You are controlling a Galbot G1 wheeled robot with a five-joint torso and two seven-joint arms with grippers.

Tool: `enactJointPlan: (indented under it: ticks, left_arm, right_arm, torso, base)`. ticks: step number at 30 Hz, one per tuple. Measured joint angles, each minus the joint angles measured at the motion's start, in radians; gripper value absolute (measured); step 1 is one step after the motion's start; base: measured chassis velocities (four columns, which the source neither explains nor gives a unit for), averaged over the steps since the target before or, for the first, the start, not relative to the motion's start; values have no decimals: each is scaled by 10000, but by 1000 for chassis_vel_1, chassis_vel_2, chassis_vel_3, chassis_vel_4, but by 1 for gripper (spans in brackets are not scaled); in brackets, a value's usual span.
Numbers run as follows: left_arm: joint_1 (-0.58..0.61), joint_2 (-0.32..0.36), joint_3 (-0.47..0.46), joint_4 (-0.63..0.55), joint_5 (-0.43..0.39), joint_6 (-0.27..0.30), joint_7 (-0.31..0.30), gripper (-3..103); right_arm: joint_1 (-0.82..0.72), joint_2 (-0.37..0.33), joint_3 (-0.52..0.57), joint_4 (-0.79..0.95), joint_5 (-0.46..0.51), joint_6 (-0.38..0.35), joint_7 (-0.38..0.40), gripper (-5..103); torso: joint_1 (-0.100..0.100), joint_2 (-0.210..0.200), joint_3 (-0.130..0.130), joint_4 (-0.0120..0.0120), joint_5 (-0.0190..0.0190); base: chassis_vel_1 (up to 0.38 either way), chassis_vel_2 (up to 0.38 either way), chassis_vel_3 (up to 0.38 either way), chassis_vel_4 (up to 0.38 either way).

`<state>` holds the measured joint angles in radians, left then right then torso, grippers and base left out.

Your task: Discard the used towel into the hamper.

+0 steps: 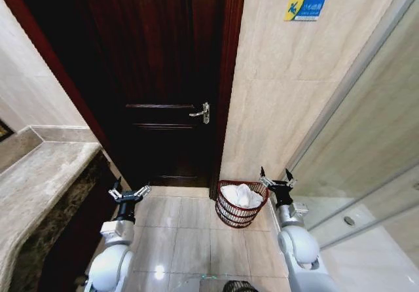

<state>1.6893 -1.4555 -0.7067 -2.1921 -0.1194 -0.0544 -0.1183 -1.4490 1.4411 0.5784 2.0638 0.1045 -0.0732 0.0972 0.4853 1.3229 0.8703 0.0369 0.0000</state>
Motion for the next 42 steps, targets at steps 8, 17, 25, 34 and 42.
enactJointPlan:
  ticks: [8, 17, 25, 34, 42]
  left_arm:
    - [2, -1, 0, 0, -1, 0, -2, 100]
    - [0, -1, 1, 0, -2, 1, -3, 100]
    - [0, -1, 1, 1, -2, 0, -3, 100]
    - [-1, -1, 1, 0, -2, 1, -3, 100]
    - [0, -1, 0, 1, -2, 1, -3, 100]
  right_arm:
    - [-1, 0, -2, 0, 2, 1, 0, 100]
    - [2, 0, -3, 0, 2, 1, -1, 100]
    - [1, 0, -2, 0, 3, 1, -1, 100]
    - [1, -1, -2, 0, 3, 0, -1, 100]
    - [1, 0, -2, -1, 3, 1, -1, 100]
  torso:
    - [-9, 2, -4, 1, 0]
    - [-1, -4, -1, 0, 2]
    - [-3, -4, -2, 0, 0]
    - [-2, -4, -1, -1, 0]
    - [-3, -4, -3, 1, 0]
  base:
    - [210, -217, -197, 198]
    - [179, -179, -186, 176]
    - [150, -156, -154, 168]
    - [137, -153, -153, 143]
    - [149, -124, -118, 156]
